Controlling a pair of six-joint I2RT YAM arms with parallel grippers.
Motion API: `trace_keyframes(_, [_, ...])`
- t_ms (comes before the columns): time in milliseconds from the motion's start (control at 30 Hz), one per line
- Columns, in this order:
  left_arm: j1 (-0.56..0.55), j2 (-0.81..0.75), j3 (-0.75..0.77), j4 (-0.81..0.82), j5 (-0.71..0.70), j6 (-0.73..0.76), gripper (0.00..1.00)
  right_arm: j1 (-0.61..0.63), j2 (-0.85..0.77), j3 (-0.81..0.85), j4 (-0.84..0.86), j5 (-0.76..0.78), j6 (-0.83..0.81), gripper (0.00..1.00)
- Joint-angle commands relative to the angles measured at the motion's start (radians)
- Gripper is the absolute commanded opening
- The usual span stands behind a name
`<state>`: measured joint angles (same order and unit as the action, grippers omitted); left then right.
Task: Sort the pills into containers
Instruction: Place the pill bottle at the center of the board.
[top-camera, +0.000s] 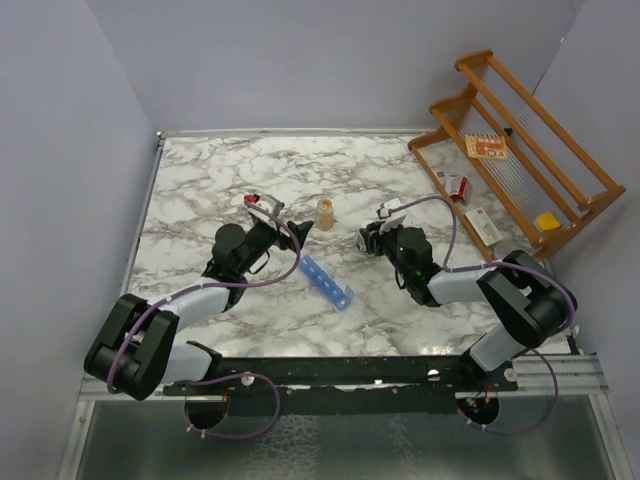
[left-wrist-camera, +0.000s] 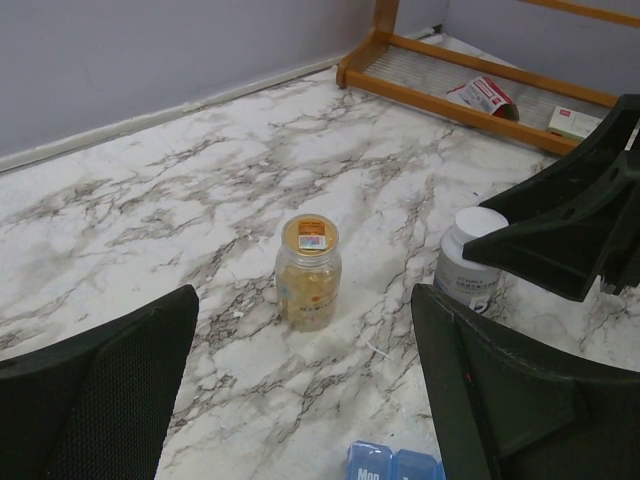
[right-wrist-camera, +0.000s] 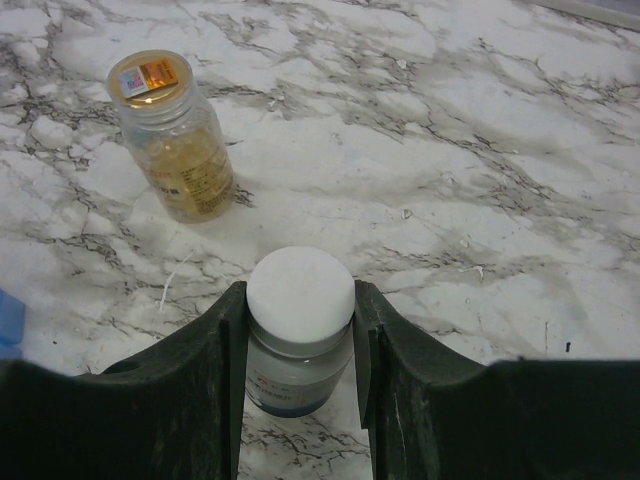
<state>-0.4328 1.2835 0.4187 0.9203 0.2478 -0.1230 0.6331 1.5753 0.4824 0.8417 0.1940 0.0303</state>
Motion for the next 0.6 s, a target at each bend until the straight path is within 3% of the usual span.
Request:
trace_keyframes(0, [0.007,0.005,-0.009,0.068,0.044,-0.012,0.89,0.001,0.038,-0.016,0.19,0.037,-0.018,0.01])
trace_keyframes(567, [0.008,-0.002,-0.017,0.073,0.044,-0.034,0.89,0.002,0.078,-0.027,0.189,0.029,-0.009,0.01])
